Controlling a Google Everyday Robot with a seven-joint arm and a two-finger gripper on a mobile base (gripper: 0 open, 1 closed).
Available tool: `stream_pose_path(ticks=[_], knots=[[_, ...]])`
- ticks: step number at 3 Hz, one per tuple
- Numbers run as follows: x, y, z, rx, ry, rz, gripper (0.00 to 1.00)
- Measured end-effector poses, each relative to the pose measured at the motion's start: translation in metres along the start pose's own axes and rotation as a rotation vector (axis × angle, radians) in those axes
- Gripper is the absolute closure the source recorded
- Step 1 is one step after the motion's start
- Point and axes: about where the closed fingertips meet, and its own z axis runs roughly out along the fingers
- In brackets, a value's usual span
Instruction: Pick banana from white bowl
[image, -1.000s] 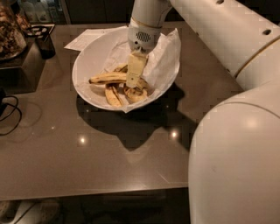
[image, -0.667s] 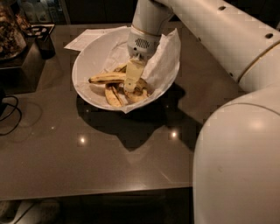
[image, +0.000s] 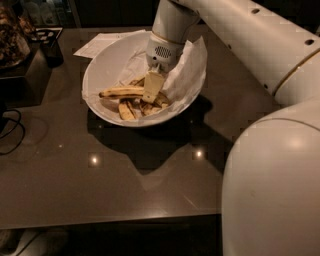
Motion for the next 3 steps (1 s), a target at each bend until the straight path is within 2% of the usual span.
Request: stream_pose_path(ticks=[1, 2, 3], knots=[[0.0, 0.0, 0.0, 0.0, 0.0, 0.0, 1.0], [0.0, 0.0, 0.0, 0.0, 0.0, 0.0, 1.0], [-0.0072, 0.0076, -0.0082, 0.047, -0.014, -0.019, 1.0]])
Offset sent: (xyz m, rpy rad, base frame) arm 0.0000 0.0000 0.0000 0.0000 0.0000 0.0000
